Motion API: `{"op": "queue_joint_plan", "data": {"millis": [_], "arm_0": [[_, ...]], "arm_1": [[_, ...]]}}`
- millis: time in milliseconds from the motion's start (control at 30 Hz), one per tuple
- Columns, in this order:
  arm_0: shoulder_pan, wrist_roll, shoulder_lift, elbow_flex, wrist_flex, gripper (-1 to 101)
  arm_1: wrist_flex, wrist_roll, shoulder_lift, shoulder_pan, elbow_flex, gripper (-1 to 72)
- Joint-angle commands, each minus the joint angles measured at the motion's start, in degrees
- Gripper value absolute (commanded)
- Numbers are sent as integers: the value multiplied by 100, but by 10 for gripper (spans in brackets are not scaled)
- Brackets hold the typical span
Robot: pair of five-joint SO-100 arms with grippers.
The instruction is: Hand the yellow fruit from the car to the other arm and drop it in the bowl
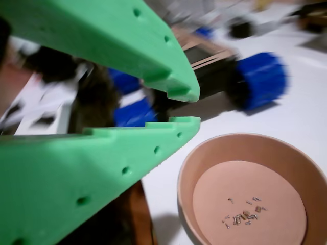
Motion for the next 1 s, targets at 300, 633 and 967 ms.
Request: {"op": "queue_joint_plan", "data": {"millis": [300,633,967], "arm_0": [[308,-1433,510,1028,-1978,-1],[352,-1494,606,1292,-2505,-1],[571,-2074,492,1301,-2733,-1]], "arm_1": [[-149,-2514,1020,-1960,-35,-2],[-765,-3234,1011,-3700,185,-2],[-1046,-3437,1011,-5010,554,-1]]}}
